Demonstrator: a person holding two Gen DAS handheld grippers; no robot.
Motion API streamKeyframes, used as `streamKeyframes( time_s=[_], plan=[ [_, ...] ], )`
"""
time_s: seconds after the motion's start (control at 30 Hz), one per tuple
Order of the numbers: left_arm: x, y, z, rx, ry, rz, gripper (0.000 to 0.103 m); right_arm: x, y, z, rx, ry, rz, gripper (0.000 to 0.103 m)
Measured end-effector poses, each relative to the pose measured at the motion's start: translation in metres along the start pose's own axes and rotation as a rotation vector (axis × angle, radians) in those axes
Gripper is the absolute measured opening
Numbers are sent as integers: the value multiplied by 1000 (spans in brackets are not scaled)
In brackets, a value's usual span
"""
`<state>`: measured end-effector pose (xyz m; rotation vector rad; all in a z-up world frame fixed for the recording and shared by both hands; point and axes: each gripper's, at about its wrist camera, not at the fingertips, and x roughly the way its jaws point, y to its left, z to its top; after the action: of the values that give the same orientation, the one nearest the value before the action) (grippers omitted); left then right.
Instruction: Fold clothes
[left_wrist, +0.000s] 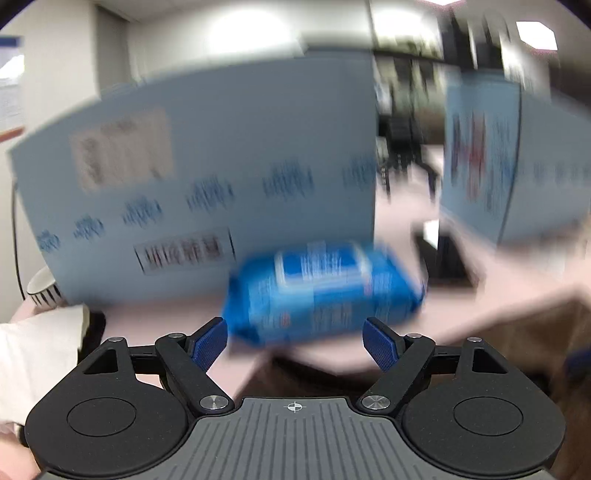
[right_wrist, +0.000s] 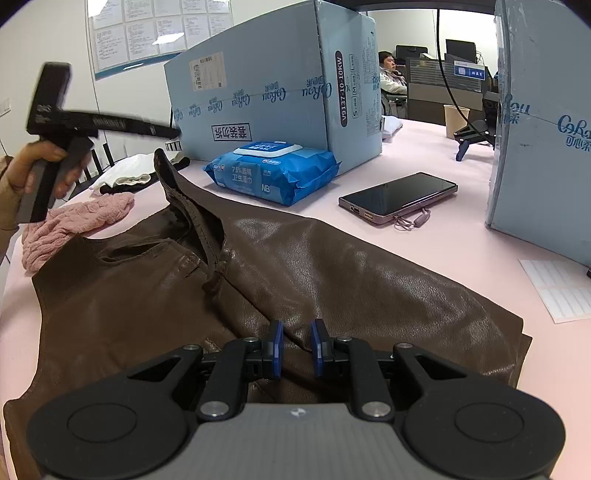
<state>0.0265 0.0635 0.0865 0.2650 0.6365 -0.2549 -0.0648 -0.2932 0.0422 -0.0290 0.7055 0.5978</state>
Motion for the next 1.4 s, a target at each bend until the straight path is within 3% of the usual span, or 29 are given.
streamKeyframes(
  time_s=[0.23,0.4,0.5,0.6,0.7,0.87,0.93,1.17,1.4],
  plan=[
    [12,21,-43,-7,91,16,82,1,1,0,-10,5,2,19],
    [22,11,-58,79,86,47,84,0,0,-1,1,1,2,19],
    [24,26,-68,-52,74,7,84,0,-1,-2,2,1,3,19],
    [21,48,-68,-180,99,-80,84,1,0,0,7,2,5,19],
    [-4,61,-56,-234,23,-98,84,2,2,1,-1,7,-4,19],
    [-48,45,-32,-131,-159,26,83,2,2,1,0,7,-6,19],
    [-45,36,-25,-118,-180,27,83,2,2,1,1,6,-6,19],
    [-8,23,-21,-57,-37,29,83,2,3,1,6,5,-6,19],
    [3,36,-62,-66,119,9,84,2,1,-1,5,2,1,19]
  ],
)
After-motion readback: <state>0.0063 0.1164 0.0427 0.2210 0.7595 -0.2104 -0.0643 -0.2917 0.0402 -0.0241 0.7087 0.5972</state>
